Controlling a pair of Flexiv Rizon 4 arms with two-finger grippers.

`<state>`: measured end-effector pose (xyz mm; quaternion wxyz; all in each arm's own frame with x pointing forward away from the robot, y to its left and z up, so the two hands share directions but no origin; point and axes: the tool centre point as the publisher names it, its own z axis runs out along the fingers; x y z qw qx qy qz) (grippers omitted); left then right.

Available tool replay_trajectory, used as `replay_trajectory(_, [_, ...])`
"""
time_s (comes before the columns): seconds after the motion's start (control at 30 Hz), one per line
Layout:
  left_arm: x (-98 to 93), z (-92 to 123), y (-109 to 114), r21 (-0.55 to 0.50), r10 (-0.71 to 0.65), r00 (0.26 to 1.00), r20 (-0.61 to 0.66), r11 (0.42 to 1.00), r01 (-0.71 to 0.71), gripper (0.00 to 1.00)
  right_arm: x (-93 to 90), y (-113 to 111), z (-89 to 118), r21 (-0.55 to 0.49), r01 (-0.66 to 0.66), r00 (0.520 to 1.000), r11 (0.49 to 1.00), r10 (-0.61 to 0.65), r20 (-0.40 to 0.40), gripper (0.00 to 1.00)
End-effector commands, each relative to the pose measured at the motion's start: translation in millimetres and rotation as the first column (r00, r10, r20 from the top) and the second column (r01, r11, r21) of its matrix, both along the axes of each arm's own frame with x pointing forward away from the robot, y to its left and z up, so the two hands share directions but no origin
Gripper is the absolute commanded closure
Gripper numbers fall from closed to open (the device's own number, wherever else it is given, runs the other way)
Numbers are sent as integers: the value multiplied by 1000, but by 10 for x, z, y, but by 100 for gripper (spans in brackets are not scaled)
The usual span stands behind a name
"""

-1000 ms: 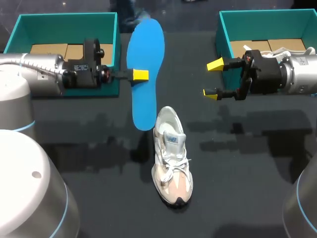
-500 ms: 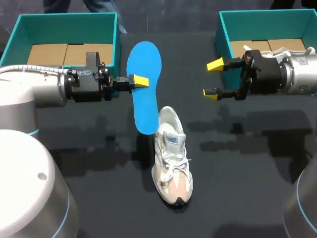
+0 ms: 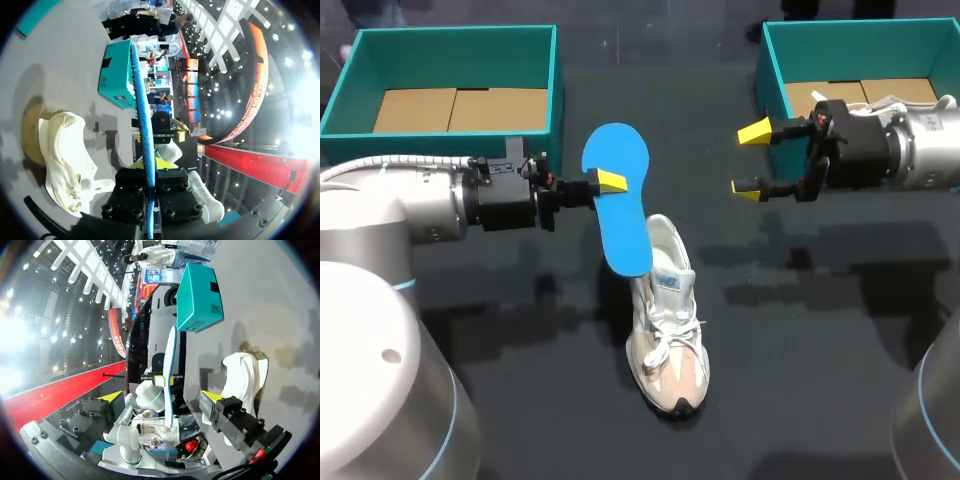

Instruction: Take the shoe out of the shoebox, open the shoe tongue, remove and reinsert the insole, then place the shoe into the shoebox

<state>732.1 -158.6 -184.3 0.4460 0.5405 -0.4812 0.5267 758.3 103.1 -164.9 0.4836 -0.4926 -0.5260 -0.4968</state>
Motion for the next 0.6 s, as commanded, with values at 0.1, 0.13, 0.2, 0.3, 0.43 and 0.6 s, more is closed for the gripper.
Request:
replay_trajectory(0.1, [-14,-58,-113,-2,14,1000,-8,1000,-14,100,-72,-52,105,-80,8,1000,997,-6,22,0])
replay_trajectory(0.13, [-14,-71,-126,-2,13,1000,-9,1000,-13,100,-78,-56,116,-89,6,1000,996,-3,29,0])
replay_trajectory(0.2, [-6,-96,-149,-3,15,1000,-12,1000,-15,100,-88,-68,135,-120,4,999,993,1,36,0])
replay_trajectory(0.3, [8,-136,-184,-4,16,1000,-19,1000,-16,100,-98,-75,172,-154,-3,999,988,10,44,0])
replay_trajectory(0.43, [37,-171,-246,-11,14,999,-39,1000,-14,100,-107,-86,226,-217,-9,998,976,21,52,0])
replay_trajectory(0.6, [72,-190,-340,-23,13,998,-64,1000,-14,100,-118,-103,272,-308,-10,998,951,31,64,0])
